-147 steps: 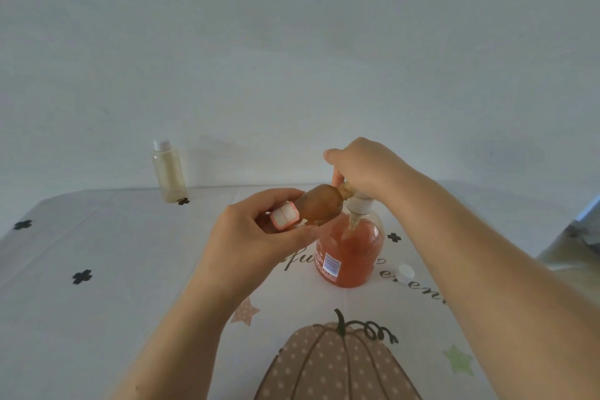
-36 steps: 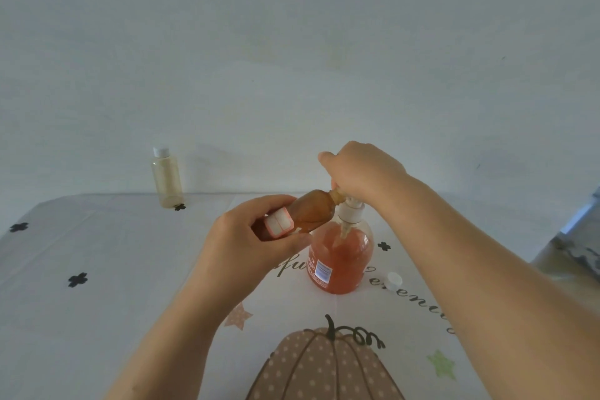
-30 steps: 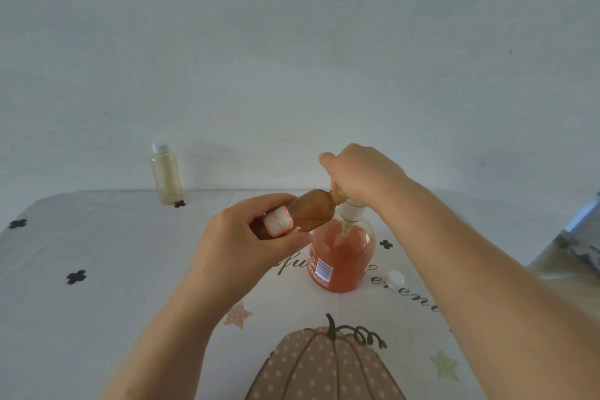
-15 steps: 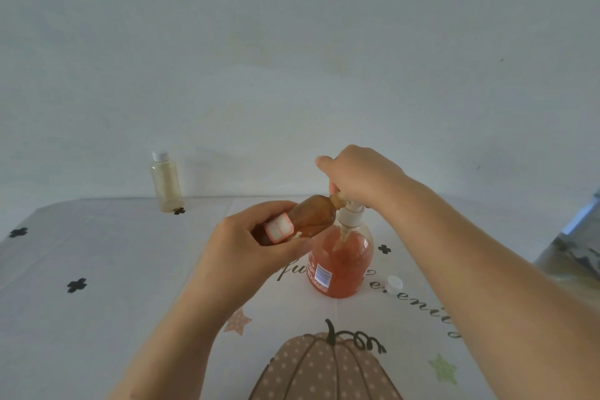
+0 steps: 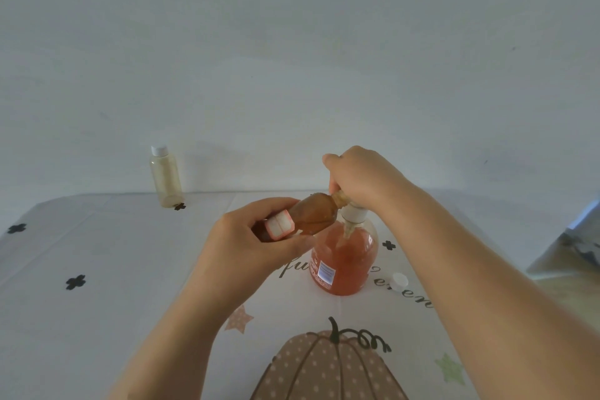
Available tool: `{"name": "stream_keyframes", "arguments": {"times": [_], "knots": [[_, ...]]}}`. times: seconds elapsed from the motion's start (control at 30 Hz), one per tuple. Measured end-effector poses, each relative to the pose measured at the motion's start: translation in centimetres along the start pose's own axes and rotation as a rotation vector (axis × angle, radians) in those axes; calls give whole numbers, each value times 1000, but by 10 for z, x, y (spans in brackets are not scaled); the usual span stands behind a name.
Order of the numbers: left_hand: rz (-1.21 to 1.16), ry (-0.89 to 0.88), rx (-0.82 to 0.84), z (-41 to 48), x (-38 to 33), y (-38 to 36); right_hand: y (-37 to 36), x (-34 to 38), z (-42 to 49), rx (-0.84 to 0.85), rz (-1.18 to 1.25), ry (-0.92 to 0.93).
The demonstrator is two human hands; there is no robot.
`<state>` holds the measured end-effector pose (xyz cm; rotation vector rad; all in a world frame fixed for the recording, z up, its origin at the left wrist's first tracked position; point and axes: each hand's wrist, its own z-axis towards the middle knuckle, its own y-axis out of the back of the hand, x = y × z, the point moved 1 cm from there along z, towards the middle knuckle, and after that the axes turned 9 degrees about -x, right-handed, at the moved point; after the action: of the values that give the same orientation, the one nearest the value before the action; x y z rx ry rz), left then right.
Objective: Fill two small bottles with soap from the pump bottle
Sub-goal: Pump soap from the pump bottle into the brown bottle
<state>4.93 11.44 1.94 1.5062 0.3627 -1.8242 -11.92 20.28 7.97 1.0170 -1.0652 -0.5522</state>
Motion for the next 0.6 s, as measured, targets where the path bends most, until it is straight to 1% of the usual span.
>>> {"name": "stream_keyframes", "arguments": {"times": [0.1, 0.23, 0.37, 0.6], "knots": [[-7, -12, -1, 0, -1, 0, 1, 1, -2, 20, -2, 13], [-49, -13, 10, -1, -5, 0, 11, 5, -2, -33, -28, 30], [-56, -22, 5, -2, -7, 0, 12, 7, -1, -26, -57, 43], [-41, -21, -4, -2, -2, -3, 2, 1, 1, -11, -6, 33]]}}
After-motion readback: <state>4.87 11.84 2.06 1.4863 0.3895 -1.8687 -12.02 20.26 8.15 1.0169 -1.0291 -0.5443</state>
